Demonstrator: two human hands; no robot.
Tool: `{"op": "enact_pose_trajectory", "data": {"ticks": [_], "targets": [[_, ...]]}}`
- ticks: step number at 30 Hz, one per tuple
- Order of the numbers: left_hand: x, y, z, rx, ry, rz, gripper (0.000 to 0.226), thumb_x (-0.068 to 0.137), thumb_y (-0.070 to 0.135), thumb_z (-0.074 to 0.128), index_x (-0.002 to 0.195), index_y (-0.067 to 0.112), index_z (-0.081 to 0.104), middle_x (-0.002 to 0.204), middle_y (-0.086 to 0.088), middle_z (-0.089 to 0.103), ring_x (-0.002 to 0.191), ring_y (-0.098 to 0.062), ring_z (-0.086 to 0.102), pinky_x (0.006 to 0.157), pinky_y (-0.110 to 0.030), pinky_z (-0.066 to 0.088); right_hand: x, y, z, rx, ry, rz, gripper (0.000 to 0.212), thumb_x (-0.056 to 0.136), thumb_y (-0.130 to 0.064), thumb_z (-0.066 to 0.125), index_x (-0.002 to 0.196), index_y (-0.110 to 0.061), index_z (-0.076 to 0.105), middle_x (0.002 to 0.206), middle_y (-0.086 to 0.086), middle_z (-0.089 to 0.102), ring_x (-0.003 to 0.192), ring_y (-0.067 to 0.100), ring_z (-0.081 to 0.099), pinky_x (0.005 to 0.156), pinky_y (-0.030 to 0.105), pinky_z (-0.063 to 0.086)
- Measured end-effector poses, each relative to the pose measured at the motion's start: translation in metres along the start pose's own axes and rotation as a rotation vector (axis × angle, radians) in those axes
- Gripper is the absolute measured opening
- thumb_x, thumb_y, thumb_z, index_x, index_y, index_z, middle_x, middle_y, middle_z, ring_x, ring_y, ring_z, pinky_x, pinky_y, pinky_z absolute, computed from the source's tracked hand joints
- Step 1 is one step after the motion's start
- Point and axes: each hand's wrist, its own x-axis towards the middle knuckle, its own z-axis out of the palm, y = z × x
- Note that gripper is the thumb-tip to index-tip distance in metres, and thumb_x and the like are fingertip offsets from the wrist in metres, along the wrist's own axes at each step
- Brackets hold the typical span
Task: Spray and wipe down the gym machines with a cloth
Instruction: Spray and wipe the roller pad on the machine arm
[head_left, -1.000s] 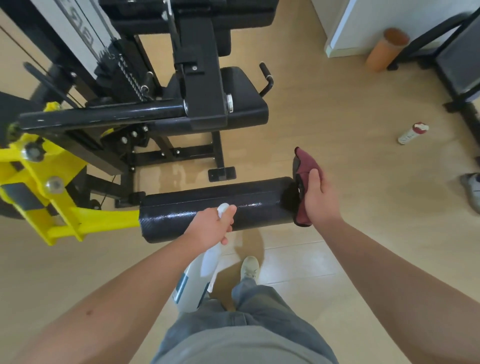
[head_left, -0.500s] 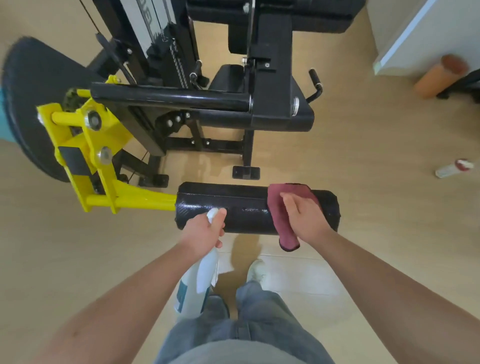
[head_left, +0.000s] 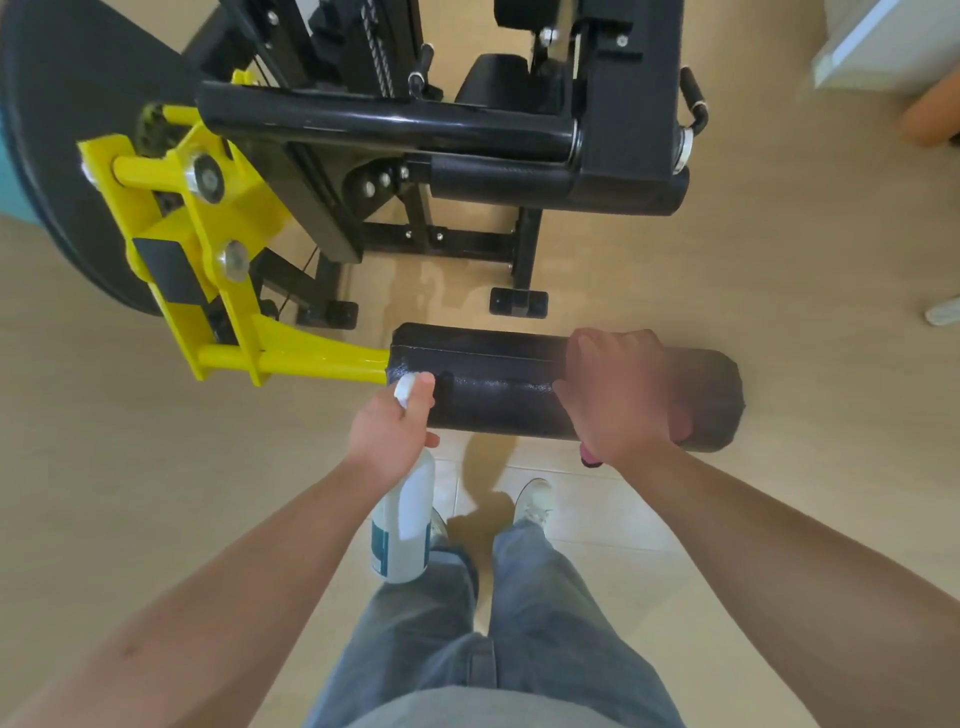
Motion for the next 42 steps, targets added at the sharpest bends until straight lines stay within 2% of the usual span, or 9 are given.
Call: {"op": "enact_pose_trajectory", "data": {"ticks": [4,8,13,21,25,29,34,37,42], "targets": [[0.006,-0.012,-0.005,-0.006,0.09,0.067,0.044,0.104,0.059,0.034,0.106,0.025,0.063,0.1,-0.004,0.073,0.058,0.006,0.064,0.066,-0.03,0.045,0.005,-0.014,0.003,0.046,0.037,-0.03,0.065,0.102,-0.059,0.024,0.152,-0.018,0.032,0.155,0.009,0.045,0.144,0.033,0.037,0.12,0.058,0.028],[0.01,-0.021,-0.012,-0.039,0.14,0.122,0.038,0.105,0.058,0.032,0.106,0.031,0.059,0.126,0.001,0.055,0.063,0.004,0.069,0.082,-0.034,0.051,0.014,-0.038,0.001,0.111,0.065,-0.117,0.06,0.105,-0.051,0.025,0.153,-0.018,0.035,0.156,0.005,0.045,0.144,0.029,0.039,0.119,0.053,0.032],[0.016,-0.024,-0.019,-0.047,0.056,0.062,0.046,0.106,0.054,0.033,0.117,0.02,0.063,0.085,0.002,0.076,0.058,0.015,0.06,0.059,-0.024,0.04,0.034,-0.098,-0.009,0.196,0.115,-0.267,0.052,0.106,-0.044,0.028,0.15,-0.021,0.04,0.151,-0.003,0.05,0.137,0.022,0.045,0.112,0.048,0.038],[0.029,-0.035,-0.028,-0.134,0.045,0.053,0.045,0.106,0.053,0.036,0.103,0.021,0.068,0.066,0.004,0.075,0.056,0.007,0.06,0.055,-0.015,0.038,0.048,-0.17,-0.011,0.266,0.131,-0.456,0.059,0.102,-0.042,0.026,0.15,-0.015,0.045,0.15,0.007,0.051,0.14,0.029,0.045,0.117,0.047,0.032],[0.034,-0.039,-0.032,-0.248,0.073,0.068,0.047,0.108,0.049,0.033,0.093,0.025,0.069,0.063,0.006,0.073,0.061,0.004,0.064,0.056,-0.008,0.04,0.054,-0.194,-0.016,0.458,0.079,-0.57,0.066,0.095,-0.033,0.024,0.153,-0.008,0.043,0.155,0.01,0.047,0.147,0.029,0.04,0.123,0.043,0.027],[0.033,-0.043,-0.029,-0.171,0.05,0.081,0.046,0.107,0.054,0.034,0.09,0.024,0.066,0.067,0.005,0.075,0.066,0.006,0.063,0.054,-0.009,0.038,0.056,-0.164,-0.024,0.596,0.026,-0.571,0.056,0.104,-0.027,0.042,0.158,-0.013,0.032,0.163,0.008,0.036,0.149,0.023,0.035,0.122,0.035,0.028],[0.031,-0.046,-0.028,-0.159,0.017,0.115,0.046,0.106,0.055,0.034,0.092,0.024,0.065,0.073,0.0,0.076,0.076,-0.001,0.066,0.065,-0.021,0.043,0.051,-0.167,-0.025,0.429,0.18,-0.367,0.046,0.104,-0.037,0.044,0.145,-0.019,0.05,0.132,0.004,0.062,0.114,0.025,0.057,0.098,0.039,0.043],[0.033,-0.051,-0.029,-0.201,-0.005,0.095,0.047,0.106,0.057,0.034,0.095,0.023,0.065,0.073,0.0,0.077,0.084,-0.008,0.068,0.068,-0.022,0.044,0.044,-0.178,-0.018,0.447,0.237,-0.371,0.039,0.106,-0.027,0.042,0.142,-0.019,0.055,0.136,0.006,0.065,0.127,0.03,0.055,0.106,0.042,0.041],[0.03,-0.059,-0.031,-0.216,-0.031,0.073,0.049,0.104,0.06,0.034,0.103,0.023,0.066,0.066,0.004,0.075,0.071,-0.004,0.067,0.062,-0.024,0.042,0.015,-0.16,0.009,0.204,0.227,-0.654,0.047,0.105,-0.029,0.038,0.149,-0.017,0.05,0.153,0.002,0.053,0.15,0.033,0.034,0.122,0.053,0.028]]}}
